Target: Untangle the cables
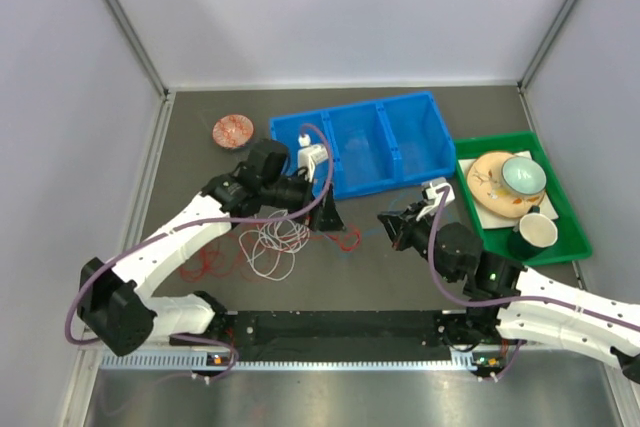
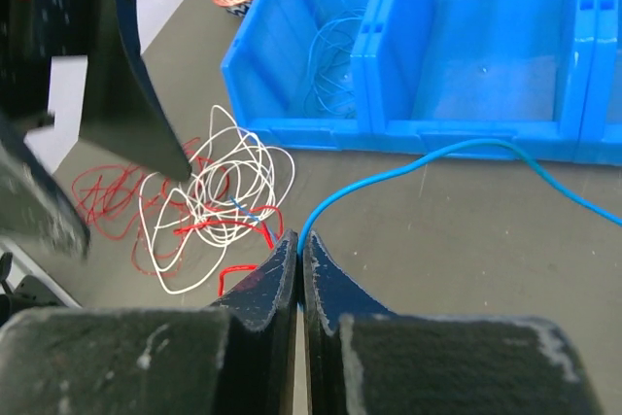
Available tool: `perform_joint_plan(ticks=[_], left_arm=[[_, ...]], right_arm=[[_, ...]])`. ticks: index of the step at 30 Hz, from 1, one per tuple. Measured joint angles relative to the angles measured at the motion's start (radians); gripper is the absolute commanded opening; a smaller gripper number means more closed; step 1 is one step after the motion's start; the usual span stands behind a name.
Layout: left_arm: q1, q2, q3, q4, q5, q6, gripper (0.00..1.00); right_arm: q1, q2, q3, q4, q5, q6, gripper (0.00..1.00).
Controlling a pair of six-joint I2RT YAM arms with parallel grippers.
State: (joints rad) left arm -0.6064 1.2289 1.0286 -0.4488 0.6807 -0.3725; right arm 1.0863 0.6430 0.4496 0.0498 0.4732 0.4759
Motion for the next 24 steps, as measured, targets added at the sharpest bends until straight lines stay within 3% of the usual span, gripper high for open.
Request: perform_joint_plan(ticks=[4,13,16,19,21,23,24], left_arm=[[-0.051,0.016,-0.008,-0.038,-0.047,0.035,0.99],[-0.076,0.078,-0.091,0.092,-0.073,0.064,0.99],[-0.105,0.13,-0.09,0.119,-0.09,0.082,0.93],[-0.132,0.171,-0.087,0.135,-0.105,0.093,0.79],[-0.144,0.192,-0.084,0.142,-0.118,0.098,0.63],[-0.152,0.208,-0.081,0.147,-0.126,0.102,0.41],[-0.155,0.215,-0.081,0.15,-0.131,0.103,0.08]], right_arm=[[0.0,-0.003,0.0,-0.018,0.011,0.009,0.0],[0.0,-0.002,0.0,-0.023,0.023,0.023,0.0],[0.0,-0.002,0.0,-0.025,0.023,0.023,0.0],[0.0,-0.002,0.0,-0.03,0.023,0.023,0.0],[0.0,-0.002,0.0,-0.033,0.024,0.023,0.0],[0.0,-0.002,0.0,-0.035,0.024,0.023,0.0],[0.0,-0.002,0.0,-0.036,0.024,0.023,0.0]])
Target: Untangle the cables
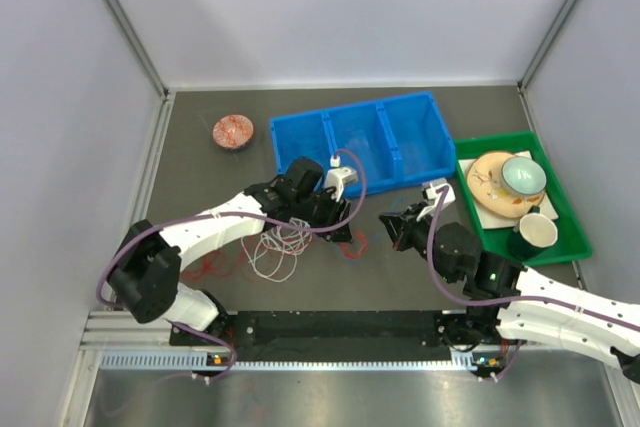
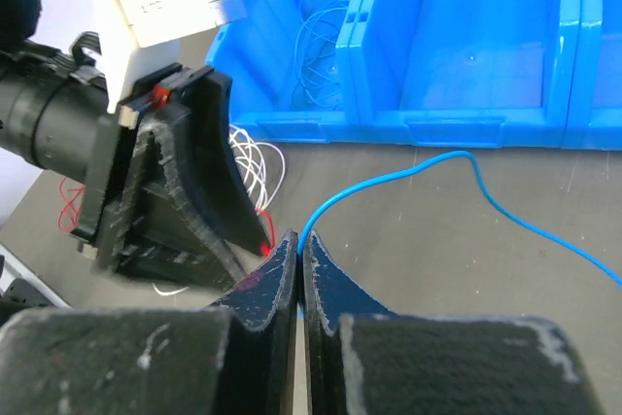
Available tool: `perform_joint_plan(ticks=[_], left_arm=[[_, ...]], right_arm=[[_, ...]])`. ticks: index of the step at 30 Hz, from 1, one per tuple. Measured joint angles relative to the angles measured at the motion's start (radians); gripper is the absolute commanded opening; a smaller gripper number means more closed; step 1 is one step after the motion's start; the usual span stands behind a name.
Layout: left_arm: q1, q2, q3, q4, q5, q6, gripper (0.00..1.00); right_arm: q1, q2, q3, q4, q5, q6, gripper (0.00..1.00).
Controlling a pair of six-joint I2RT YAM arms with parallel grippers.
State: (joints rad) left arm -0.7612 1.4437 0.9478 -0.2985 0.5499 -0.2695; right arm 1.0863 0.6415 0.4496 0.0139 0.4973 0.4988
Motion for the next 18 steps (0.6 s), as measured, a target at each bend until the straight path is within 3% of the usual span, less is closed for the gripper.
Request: perform_joint_plan(ticks=[1,8,13,18], left_arm=[[-0.001,0.005,0.0,0.002,-0.009,-0.002,0.0],[-0.002,-0.01,0.032,-0.04,-0.12,-0.008,0.0],[0.015,-0.137,0.037,-0.119,-0.242,-0.01,0.0],[0.164,-0.332,0.037,-0.187,-0.299,-0.033,0.0]], right_arm=[[0.0,0.0,0.0,0.0,0.0,0.0,0.0],[0.0,-0.007,0.0,-0.023,0.021,0.003,0.0],[0.0,-0.089,-0.007,-0.091,0.101,0.034,0.0],[0.0,-0.218,-0.012,-0.177,0.212,0.053,0.0]])
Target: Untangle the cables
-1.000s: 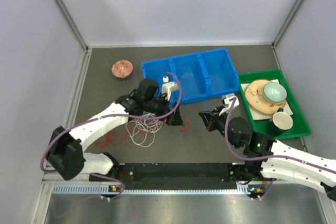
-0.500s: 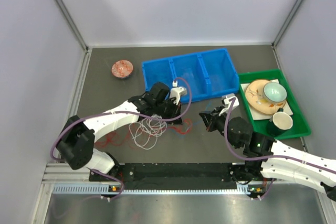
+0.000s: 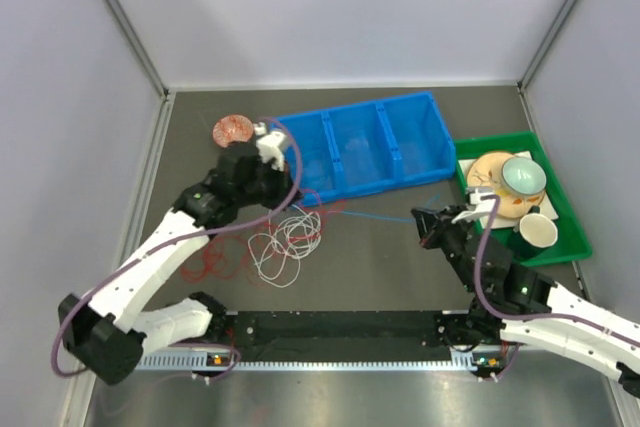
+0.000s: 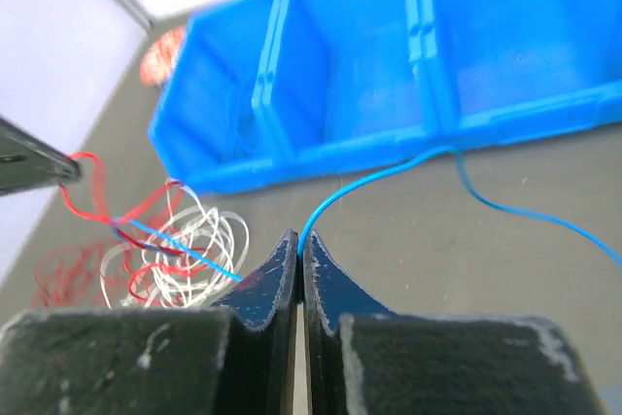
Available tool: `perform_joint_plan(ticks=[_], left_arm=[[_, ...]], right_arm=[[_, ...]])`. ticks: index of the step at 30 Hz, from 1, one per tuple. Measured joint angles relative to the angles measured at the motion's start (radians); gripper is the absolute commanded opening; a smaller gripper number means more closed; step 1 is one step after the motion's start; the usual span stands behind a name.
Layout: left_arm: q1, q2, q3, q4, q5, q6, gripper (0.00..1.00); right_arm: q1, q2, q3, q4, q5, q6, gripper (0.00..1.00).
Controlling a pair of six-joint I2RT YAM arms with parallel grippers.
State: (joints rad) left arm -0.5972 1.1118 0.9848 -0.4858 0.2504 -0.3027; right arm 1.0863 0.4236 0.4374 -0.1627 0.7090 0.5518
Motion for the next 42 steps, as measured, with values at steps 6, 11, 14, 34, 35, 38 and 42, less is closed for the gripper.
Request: perform_joint_plan(ticks=[6,11,14,34,35,38,42], left_arm=[[0.159,-0.108,-0.022,-0.077,0.022,-0.03,0.0],[0.161,-0.116,-0.093,-0.141,0.009,-0.062,0.0],[0.176,-0.105,-0.129,-0.154,-0.005,-0.083,0.0],[0.264,0.056,-0.162,-0.192,-0.06,-0.145,0.0],[0.264,0.056,-0.162,-0.192,-0.038,-0.137,0.0],[0.264,0.055,-0.162,-0.19,0.037,-0.11,0.0],[0.263,0.045,-0.162,-0.188,0.156,-0.097,0.59]], right_arm=[[0.0,-0.019,0.052,-0.027,0.021,-0.048,0.0],[0.0,0.096,0.195,0.006,-0.013,-0.142,0.0],[0.0,0.109,0.238,0.061,-0.028,-0.203,0.0],[0.0,-0.003,0.403,0.167,0.064,-0.429,0.0],[0.0,-0.005,0.403,0.16,0.072,-0.428,0.0],[-0.001,0.043,0.404,0.135,0.062,-0.415,0.0],[0.0,0.216,0.435,0.106,0.002,-0.391,0.0]])
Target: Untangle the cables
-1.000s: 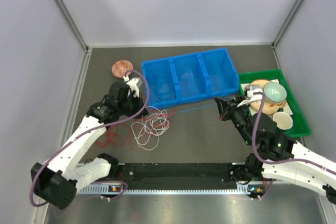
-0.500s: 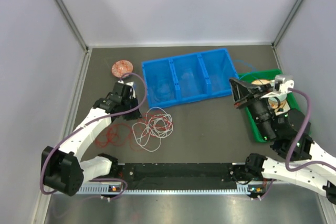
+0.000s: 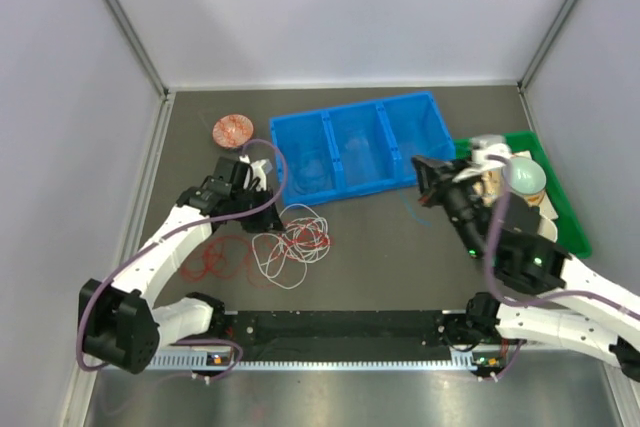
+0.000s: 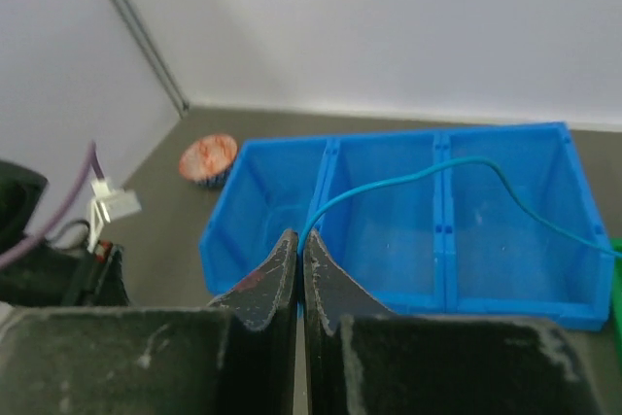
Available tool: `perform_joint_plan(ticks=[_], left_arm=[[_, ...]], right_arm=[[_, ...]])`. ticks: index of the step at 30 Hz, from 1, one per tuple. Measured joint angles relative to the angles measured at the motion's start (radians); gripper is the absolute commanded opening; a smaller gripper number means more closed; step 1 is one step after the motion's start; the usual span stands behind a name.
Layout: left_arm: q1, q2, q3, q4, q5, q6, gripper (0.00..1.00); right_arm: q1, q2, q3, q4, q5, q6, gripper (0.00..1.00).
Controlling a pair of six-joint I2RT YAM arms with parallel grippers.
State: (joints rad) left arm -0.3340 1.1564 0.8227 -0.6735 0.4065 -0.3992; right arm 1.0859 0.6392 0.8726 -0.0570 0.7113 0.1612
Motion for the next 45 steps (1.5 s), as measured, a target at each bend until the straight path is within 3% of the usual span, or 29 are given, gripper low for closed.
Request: perform_joint_plan(ticks=[1,3,11,21,30,45], left_arm=[[-0.001,-0.009,0.0,0.0,0.012,-0.002,0.87],[-0.002,-0.03,0.0,-0.003,0.022,-0.004,0.99],[-0.001,-0.124,0.067,-0.028,-0.066,-0.067,0.99],[0.005,-0.158,0.113,0.045,-0.269,-0.217,0.99],[0.006,-0.291,0.146,0.015,-0.508,-0.254,0.99],[0.006,-0.323,0.15,-0.018,-0.555,-0.227,0.99]], right_arm=[[0.0,0.053,0.008,-0.001,-0.016,0.004,0.0],[-0.005,0.137,0.023,0.005,-0.053,0.011,0.0],[-0.125,0.42,0.133,0.037,-0.325,0.06,0.0],[-0.187,0.678,0.344,0.159,-0.509,0.061,0.0],[-0.218,0.843,0.481,0.191,-0.605,0.063,0.0],[-0.243,1.012,0.512,0.281,-0.642,0.098,0.0]])
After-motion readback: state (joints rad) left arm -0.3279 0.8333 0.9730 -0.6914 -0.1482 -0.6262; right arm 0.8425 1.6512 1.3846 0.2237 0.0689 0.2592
